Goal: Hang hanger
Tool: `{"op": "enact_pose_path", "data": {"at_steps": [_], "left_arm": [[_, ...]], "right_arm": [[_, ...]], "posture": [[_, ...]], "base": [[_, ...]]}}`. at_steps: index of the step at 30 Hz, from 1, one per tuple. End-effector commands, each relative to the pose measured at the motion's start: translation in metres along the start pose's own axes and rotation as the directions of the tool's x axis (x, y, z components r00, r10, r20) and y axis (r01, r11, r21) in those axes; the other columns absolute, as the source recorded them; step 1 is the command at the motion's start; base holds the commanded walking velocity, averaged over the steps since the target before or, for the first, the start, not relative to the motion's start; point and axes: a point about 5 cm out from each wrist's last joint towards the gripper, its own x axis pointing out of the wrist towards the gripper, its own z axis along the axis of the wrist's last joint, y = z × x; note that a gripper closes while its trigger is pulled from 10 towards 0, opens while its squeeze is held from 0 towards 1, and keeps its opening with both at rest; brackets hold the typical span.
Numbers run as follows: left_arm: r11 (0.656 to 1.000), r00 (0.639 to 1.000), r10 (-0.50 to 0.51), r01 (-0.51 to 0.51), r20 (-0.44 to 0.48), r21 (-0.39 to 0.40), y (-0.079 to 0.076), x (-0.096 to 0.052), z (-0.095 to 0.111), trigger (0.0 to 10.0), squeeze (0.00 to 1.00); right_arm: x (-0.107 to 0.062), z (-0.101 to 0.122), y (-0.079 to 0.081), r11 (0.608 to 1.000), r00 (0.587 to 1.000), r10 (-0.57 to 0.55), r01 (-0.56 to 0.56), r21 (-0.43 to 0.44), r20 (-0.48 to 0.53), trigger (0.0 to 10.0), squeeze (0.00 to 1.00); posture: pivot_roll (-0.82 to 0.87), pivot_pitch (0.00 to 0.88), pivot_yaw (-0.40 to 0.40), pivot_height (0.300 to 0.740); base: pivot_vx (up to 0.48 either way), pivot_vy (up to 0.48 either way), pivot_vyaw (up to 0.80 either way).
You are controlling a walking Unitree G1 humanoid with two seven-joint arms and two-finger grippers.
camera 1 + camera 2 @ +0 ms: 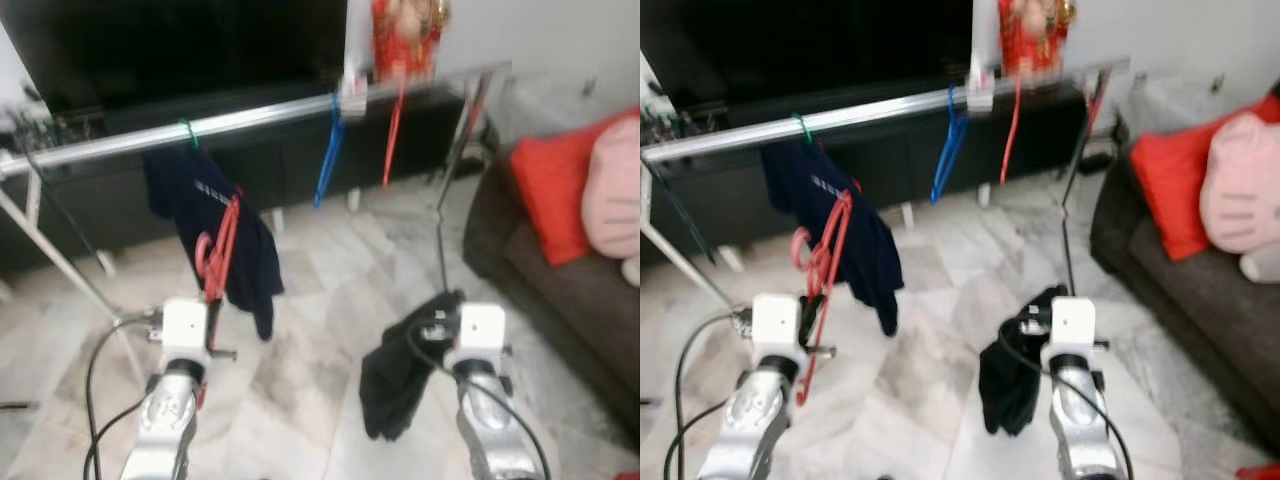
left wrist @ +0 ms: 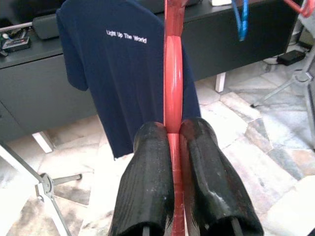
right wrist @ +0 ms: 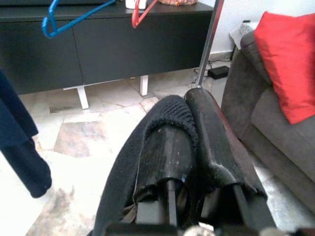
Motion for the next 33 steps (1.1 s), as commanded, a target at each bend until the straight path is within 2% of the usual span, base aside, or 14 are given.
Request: {"op": "enact_pose_path", "data": {"at_steps": [1, 33], "left_arm": [[1.0, 1.0, 0.0, -0.001, 0.018, 0.013, 0.0033, 0.0008, 0.0047, 10.0, 0.0], [1.0, 1.0, -0.001, 0.001, 0.012, 0.011, 0.0047, 0.0012, 0.0053, 10.0, 0.0]], "right_arm": [[0.0019, 0.0054, 0.0013, 1.0, 1.0, 0.002, -0.002, 0.005, 0.028, 10.0, 0.0], [0.003, 0.0078, 0.0052, 1.0, 0.999, 0.011, -0.011, -0.001, 0.037, 10.0, 0.0]], "posture": [[-0.08, 0.0, 0.01, 0.74], [-0.08, 0.0, 0.011, 0.74]], "base": [[-0.307, 0.0, 0.0], [-0.309, 0.0, 0.0]]}}
